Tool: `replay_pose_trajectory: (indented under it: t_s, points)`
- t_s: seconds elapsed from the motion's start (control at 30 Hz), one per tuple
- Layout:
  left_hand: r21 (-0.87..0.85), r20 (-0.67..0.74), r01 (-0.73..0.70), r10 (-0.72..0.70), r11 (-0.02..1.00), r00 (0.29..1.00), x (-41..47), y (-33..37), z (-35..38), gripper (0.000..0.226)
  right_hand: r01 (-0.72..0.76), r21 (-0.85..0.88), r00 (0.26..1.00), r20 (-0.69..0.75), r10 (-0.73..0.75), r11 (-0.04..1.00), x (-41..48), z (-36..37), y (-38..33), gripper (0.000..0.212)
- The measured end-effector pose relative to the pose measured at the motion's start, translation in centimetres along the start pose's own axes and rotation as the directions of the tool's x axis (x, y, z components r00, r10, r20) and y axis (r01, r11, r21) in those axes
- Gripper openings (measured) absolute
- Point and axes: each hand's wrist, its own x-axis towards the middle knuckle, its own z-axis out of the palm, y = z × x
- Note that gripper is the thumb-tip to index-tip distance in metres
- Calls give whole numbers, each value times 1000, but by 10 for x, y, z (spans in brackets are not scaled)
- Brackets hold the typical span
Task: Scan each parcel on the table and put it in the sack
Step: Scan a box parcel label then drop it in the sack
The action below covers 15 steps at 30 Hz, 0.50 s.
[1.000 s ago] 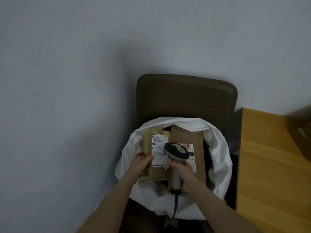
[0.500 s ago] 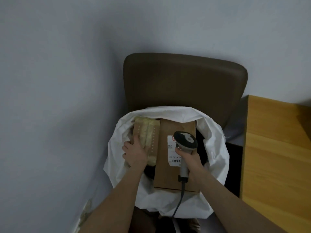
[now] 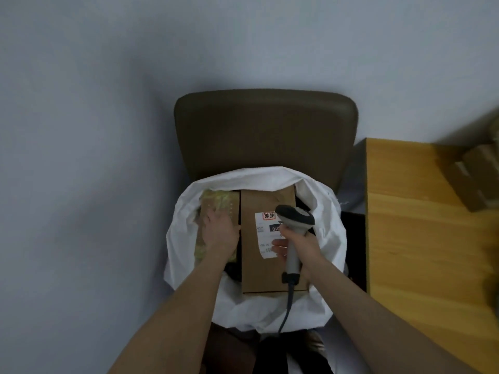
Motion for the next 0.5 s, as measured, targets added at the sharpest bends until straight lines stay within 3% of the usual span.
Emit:
replay_pose_trajectory:
  t_s: [0.13,0.27,0.5]
  points:
    - [61,-70,-253,257,965,964,-24,46,-32,39,-36,80,988,-148,48,996,-41,-16,-19,21]
    - [-40,-10,-341,341,939,940,-59,91,-51,43,-53,139,987,-142,72,989,-86,-48,-33,19]
    - [58,-23,-476,478,877,878,-139,167,-61,47,66,104,983,-180,-47,992,-162,-136,-32,13]
